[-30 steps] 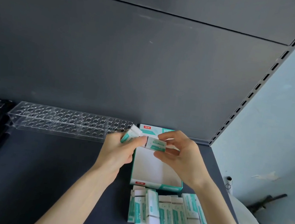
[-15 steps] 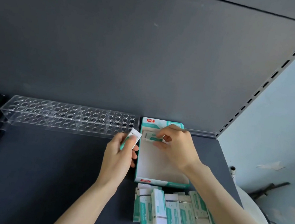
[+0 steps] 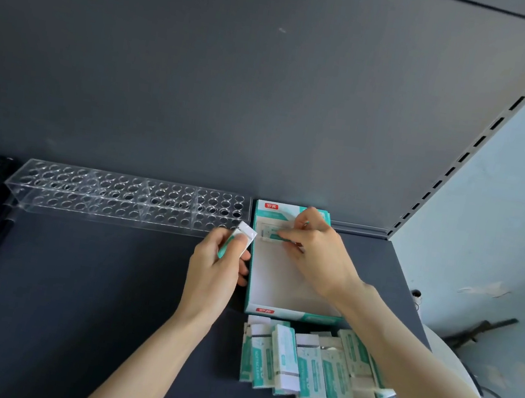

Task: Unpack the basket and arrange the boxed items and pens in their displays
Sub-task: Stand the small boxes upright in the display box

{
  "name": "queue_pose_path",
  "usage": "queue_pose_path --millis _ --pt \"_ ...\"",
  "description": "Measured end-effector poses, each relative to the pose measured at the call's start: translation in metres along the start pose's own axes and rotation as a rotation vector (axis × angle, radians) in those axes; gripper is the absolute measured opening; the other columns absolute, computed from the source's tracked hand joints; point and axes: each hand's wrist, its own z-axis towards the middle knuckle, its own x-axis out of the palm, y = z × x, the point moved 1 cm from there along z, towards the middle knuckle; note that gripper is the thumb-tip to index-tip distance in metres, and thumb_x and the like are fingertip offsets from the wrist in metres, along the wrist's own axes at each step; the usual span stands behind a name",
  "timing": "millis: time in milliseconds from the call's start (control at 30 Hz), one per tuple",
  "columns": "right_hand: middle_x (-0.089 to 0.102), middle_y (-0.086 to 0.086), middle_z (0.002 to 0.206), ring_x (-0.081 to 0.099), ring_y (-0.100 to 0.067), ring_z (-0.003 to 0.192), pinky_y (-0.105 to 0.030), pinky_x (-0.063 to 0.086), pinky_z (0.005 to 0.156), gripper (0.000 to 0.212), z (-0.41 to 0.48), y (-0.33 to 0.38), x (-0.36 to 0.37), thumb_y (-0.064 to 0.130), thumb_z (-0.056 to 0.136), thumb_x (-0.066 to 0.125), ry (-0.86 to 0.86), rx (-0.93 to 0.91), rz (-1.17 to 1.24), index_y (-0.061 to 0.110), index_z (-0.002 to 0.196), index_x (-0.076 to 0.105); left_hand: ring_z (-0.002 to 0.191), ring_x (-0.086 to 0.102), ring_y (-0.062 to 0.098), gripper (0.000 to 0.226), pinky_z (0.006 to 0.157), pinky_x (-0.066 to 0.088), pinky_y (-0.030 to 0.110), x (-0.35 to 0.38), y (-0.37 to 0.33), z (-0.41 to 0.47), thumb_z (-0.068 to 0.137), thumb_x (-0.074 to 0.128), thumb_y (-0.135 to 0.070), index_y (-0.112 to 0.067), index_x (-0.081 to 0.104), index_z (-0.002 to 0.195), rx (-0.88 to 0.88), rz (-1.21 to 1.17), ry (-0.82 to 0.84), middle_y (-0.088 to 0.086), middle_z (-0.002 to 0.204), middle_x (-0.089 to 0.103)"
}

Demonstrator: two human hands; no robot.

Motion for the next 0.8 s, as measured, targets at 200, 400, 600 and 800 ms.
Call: queue_pose_path --millis 200,400,600,800 --pt "0.051 -0.006 0.105 0.057 -0.025 0.082 -0.034 0.047 0.075 0.022 -0.003 0.006 -0.011 0.010 0.088 0.059 -0.040 0.007 0.077 0.014 0.106 0.072 0.060 0.052 0.001 0.015 0.057 0.044 0.013 -0.003 -0.011 -0.005 0.088 0.062 -0.012 -0.018 0.069 0.076 0.093 -0.081 0.042 -0.007 0.068 0.063" --pt "0.070 0.003 0.079 0.065 -0.011 0.072 -0.020 0.052 0.074 0.019 -0.019 0.015 -0.040 -0.001 0.081 0.067 0.096 0.166 0.782 0.014 0.093 0.068 0.078 0.066 0.004 0.013 0.066 0.048 0.012 -0.002 -0.019 -0.009 0.087 0.063 -0.006 -0.016 0.072 0.086 0.103 -0.282 0.119 0.001 0.088 0.075" --pt "0.072 -0.010 0.081 0.068 -0.024 0.073 -0.030 0.057 0.073 0.009 -0.032 0.023 -0.040 -0.002 0.080 0.066 0.120 0.224 1.127 0.003 0.088 0.064 0.082 0.068 0.005 0.006 0.067 0.048 0.012 -0.001 -0.018 -0.012 0.086 0.065 -0.008 -0.007 0.063 0.092 0.154 -0.254 0.222 0.000 0.090 0.075" --pt "0.071 -0.012 0.082 0.064 -0.023 0.068 -0.033 0.055 0.073 0.015 -0.039 0.019 -0.042 -0.002 0.084 0.063 -0.006 0.231 1.030 0.012 0.089 0.065 0.067 0.064 0.010 0.016 0.060 0.044 0.012 -0.003 -0.018 -0.009 0.090 0.062 -0.013 -0.018 0.064 0.105 0.190 -0.138 0.251 -0.001 0.086 0.074"
